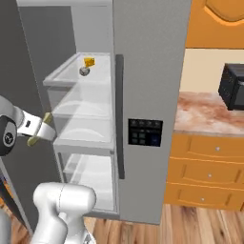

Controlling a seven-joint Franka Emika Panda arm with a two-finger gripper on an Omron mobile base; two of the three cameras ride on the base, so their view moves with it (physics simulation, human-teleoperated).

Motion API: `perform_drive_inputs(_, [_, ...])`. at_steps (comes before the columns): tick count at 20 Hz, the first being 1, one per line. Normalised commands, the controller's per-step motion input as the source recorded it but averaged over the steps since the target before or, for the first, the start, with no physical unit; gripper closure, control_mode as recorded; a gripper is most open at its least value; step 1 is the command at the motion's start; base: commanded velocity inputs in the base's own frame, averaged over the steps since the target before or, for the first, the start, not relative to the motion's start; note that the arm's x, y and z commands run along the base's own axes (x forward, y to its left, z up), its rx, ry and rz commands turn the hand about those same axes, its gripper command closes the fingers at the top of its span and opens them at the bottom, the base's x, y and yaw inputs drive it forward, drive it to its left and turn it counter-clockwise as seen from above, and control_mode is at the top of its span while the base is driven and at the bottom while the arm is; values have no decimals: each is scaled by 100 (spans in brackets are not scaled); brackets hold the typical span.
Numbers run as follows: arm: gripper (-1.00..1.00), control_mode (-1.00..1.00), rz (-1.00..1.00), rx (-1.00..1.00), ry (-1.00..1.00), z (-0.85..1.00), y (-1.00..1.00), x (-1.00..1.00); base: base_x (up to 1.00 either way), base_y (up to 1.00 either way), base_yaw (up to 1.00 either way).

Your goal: Pick the egg and butter from the fridge and place them by the bowl for mixing.

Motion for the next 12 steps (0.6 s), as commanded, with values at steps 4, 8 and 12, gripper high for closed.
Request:
perform_drive_inputs(4, [100,100,0,0,0,0,0,0,-51,-25,-78])
perform_drive_inputs(8, [100,100,0,0,0,0,0,0,-13,-2,-98])
perform_drive_inputs(12, [100,100,0,0,0,0,0,0,0,0,-100])
